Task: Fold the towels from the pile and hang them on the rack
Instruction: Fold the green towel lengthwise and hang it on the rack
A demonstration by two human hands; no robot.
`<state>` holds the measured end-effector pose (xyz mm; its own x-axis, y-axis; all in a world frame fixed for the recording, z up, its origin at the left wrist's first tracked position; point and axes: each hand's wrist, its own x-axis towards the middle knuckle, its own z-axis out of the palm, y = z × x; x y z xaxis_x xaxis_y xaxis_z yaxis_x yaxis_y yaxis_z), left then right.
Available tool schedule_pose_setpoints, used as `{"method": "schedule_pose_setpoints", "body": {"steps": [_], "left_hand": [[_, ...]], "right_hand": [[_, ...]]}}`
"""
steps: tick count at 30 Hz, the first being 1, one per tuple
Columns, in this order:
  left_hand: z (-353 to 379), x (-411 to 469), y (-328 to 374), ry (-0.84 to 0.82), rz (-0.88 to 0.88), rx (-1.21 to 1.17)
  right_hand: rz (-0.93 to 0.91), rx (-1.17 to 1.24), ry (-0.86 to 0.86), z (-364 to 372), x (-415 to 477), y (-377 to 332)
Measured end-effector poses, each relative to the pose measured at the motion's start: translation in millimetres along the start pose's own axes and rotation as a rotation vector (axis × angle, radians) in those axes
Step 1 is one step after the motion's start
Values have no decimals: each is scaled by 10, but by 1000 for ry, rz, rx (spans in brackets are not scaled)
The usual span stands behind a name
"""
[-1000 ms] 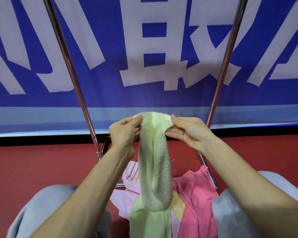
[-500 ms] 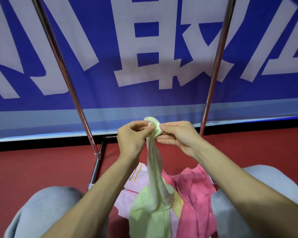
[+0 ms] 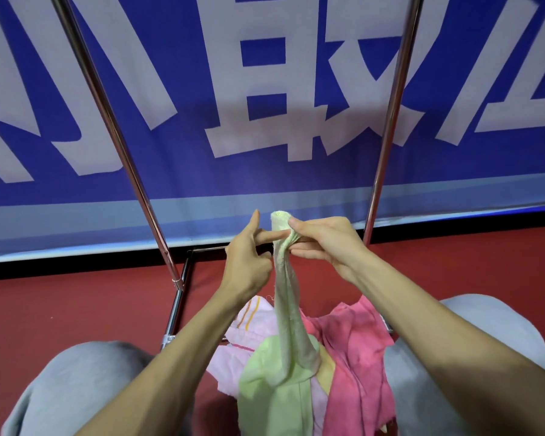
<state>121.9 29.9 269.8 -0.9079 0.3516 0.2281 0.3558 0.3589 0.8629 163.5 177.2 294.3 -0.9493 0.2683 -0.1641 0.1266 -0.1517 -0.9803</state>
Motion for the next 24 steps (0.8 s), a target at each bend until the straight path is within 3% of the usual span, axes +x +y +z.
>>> {"method": "schedule_pose_setpoints", "body": {"steps": [6, 12, 17, 24], "left_hand": [[-135, 34, 88, -128, -12, -44], [-367, 171, 36, -33, 52, -30], [-521, 144, 72, -287, 169, 119], [-517, 93, 202, -201, 98, -117]], "right_hand": [[-107, -156, 98, 44, 37, 31], [-164, -295, -42, -39, 27, -81], [-285, -345, -168, -44, -44, -208], [-447, -419, -192, -113, -19, -234]]}}
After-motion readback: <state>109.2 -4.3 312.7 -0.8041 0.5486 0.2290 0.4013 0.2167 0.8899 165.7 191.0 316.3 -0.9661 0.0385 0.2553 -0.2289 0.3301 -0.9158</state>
